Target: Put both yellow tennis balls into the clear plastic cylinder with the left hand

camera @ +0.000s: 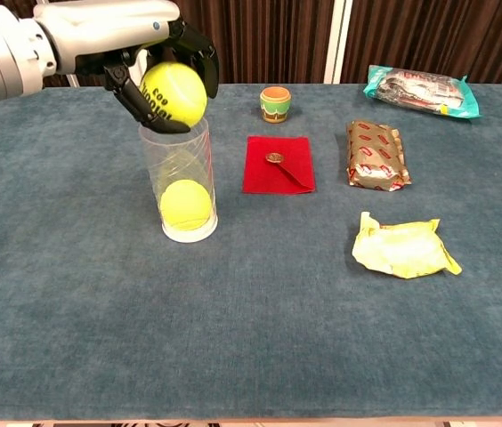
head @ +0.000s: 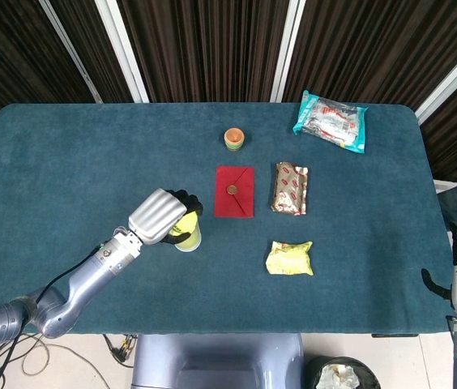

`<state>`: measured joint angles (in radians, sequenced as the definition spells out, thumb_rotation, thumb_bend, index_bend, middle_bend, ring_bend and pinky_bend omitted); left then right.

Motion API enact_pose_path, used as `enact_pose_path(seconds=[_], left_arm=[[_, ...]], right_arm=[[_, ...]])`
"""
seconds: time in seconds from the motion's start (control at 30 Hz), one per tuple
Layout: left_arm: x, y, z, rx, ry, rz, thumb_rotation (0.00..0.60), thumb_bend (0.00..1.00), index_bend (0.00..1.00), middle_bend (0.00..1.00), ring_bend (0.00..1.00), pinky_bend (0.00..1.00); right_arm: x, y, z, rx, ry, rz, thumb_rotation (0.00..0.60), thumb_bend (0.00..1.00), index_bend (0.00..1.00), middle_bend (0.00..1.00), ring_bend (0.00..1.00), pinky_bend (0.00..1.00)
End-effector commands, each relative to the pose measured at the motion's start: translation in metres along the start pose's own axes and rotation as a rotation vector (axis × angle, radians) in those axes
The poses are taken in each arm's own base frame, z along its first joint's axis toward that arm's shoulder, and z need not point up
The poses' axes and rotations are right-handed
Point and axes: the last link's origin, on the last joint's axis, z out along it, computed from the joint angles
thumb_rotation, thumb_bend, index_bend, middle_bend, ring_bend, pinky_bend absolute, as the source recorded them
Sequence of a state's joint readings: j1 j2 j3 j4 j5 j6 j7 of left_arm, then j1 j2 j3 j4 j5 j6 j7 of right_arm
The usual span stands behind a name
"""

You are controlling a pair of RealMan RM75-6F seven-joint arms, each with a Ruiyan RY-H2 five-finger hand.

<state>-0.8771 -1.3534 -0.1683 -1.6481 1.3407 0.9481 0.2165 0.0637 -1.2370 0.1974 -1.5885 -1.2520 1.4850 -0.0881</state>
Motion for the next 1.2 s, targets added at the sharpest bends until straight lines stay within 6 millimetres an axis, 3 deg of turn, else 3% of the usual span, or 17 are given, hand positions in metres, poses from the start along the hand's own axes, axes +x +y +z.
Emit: enact_pose_path(seconds=[0.03,0.27,0.47,0.6,0.73,0.83,1.07,1.2], left_arm=[[0.0,0.001,0.0,-0.005,-0.007,-0.006,0.6,0.15,0.41,0.39,0.33,0.51],[0.003,0.002,-0.001,-0.009,-0.003,-0.018,0.6,0.14,0.4,0.34,0.27,0.4],[0.011,0.0,-0.005,-0.002,0.043,-0.005,0.6,0.14,0.37,0.33,0.27,0.39],[0.017,-0.007,-0.021,0.025,0.115,0.068,0.6,0.14,0.35,0.3,0.25,0.37],[0.021,-0.022,-0.057,0.098,0.224,0.17,0.6,0.14,0.34,0.27,0.23,0.35],[0.018,-0.035,-0.095,0.188,0.296,0.194,0.6,0.14,0.33,0.26,0.22,0.35],[-0.003,-0.066,-0.185,0.44,0.214,0.186,0.6,0.14,0.23,0.14,0.1,0.25],[-0.011,-0.08,-0.221,0.554,0.198,0.161,0.6,0.14,0.2,0.09,0.06,0.22]], right_arm=[[0.001,0.0,0.0,-0.001,0.002,0.001,0.6,0.34,0.0,0.0,0.05,0.09],[0.001,0.002,0.001,-0.012,0.012,-0.018,0.6,0.34,0.0,0.0,0.05,0.09],[0.001,0.001,0.0,-0.007,0.013,-0.015,0.6,0.34,0.0,0.0,0.05,0.09],[0.002,0.001,0.0,-0.007,0.012,-0.006,0.6,0.34,0.0,0.0,0.05,0.09],[0.003,0.003,0.001,-0.008,0.008,0.006,0.6,0.34,0.0,0.0,0.05,0.09],[0.003,0.005,0.002,-0.01,0.004,0.012,0.6,0.34,0.0,0.0,0.05,0.09],[0.005,0.005,0.005,0.026,-0.004,0.029,0.6,0.34,0.0,0.0,0.05,0.09],[0.005,0.003,0.005,0.097,-0.014,0.032,0.6,0.34,0.0,0.0,0.05,0.09]])
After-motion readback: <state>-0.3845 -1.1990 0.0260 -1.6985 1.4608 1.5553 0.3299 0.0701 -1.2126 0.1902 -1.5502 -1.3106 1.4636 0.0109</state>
